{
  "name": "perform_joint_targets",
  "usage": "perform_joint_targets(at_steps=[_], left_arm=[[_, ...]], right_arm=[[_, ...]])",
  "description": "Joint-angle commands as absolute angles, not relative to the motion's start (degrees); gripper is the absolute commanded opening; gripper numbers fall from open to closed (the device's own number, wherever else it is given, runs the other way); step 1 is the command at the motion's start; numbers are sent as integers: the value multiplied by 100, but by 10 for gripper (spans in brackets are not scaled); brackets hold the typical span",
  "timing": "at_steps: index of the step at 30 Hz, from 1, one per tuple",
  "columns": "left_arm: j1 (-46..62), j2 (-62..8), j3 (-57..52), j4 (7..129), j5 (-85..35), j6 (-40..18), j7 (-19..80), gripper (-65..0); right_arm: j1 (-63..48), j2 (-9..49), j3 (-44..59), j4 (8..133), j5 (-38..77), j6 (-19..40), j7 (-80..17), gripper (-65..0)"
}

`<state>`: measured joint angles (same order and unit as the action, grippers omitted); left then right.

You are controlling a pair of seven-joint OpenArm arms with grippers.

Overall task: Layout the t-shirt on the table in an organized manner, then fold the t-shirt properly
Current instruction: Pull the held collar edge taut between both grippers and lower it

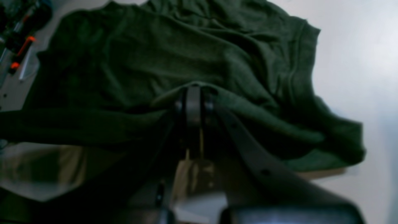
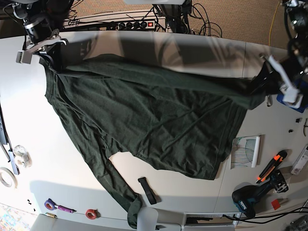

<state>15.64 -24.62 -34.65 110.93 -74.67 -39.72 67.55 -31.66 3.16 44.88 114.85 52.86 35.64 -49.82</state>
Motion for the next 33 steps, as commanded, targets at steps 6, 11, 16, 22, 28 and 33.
perform_joint_targets(at_steps=[6,11,16,22,28,33], left_arm=[[1024,-2556,-2449,11150,-6326,-4000,5942,-650],[934,-2561,-2226,11122,-5280,-3830,5542,-650],[934,-2563,-2231,11122,-4967,-3601,5304,-650],[893,-2556,-2231,11122,-4963,-3260,4840,-650],[825,-2556,-2231,11122,-4593,-3046,4797,-650],[827,-2556,-2231,11122,-3865,-2585,4799,-650]], right_arm=[[-2875,480,3876,11260,4917,3358,-4552,-650],[-2486,572,3111,10956,4080,3245,-4174,-650],[-2147,572,2921,10927,3623,2888,-3968,-650],[-2047,572,2926,10925,3439,2368,-3710,-650],[-2047,572,2934,10901,3055,2023,-3487,-650],[-2045,569,2934,10901,2993,1850,-3465,-650]])
